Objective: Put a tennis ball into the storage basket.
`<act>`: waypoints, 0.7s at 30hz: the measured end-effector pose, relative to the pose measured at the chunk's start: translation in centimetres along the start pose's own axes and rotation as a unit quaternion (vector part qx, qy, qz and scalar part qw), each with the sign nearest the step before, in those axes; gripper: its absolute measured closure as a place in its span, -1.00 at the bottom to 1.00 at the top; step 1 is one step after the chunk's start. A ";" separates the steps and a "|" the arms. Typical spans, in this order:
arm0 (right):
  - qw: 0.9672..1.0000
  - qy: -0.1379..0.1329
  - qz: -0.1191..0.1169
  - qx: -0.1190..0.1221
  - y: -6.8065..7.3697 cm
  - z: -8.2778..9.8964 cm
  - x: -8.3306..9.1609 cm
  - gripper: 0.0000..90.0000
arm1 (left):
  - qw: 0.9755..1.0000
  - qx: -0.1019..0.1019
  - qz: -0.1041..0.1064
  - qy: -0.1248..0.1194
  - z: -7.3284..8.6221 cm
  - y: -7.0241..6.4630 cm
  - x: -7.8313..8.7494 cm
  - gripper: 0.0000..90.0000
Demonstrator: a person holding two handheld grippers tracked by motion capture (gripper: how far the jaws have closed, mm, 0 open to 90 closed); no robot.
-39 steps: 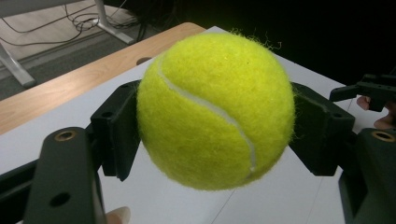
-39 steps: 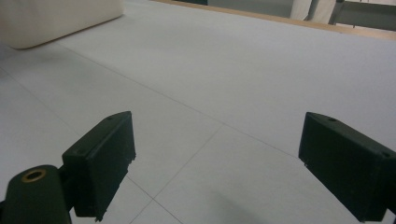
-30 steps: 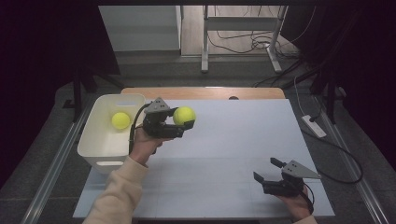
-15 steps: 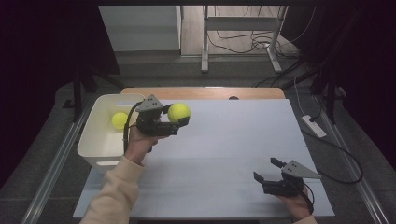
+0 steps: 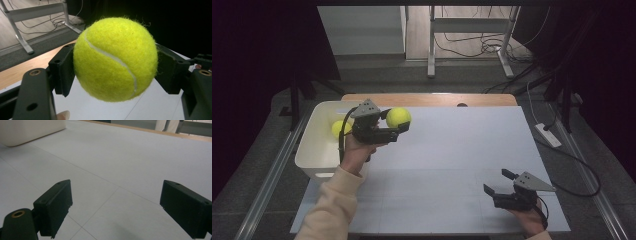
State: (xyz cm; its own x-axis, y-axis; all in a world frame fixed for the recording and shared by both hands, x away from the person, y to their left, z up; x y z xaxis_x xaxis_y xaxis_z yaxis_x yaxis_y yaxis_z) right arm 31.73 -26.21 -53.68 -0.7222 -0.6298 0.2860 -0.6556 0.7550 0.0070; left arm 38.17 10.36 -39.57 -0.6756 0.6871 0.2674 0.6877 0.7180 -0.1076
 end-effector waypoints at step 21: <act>1.000 0.001 0.001 0.002 0.0 0.0 0.0 -0.75 | 0.999 0.011 -0.040 -0.009 -0.1 2.5 2.4 -0.40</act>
State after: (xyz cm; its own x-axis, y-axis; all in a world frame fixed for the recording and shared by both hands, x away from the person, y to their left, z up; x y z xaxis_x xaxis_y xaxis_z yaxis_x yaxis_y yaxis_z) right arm 31.74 -26.18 -53.68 -0.7233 -0.6276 0.2880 -0.6549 0.7557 0.0020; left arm 38.33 13.78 -39.12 -0.7322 0.6299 0.2592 0.6259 0.7723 -0.1086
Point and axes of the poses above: each handheld gripper's, and its own axes: x roughly backward along the jaws, z roughly out of its underside, y roughly to its left, the point moved 7 cm from there along -x, roughly forward along the jaws, and after that the axes turned 7 degrees about -y, right-handed, at the moved point
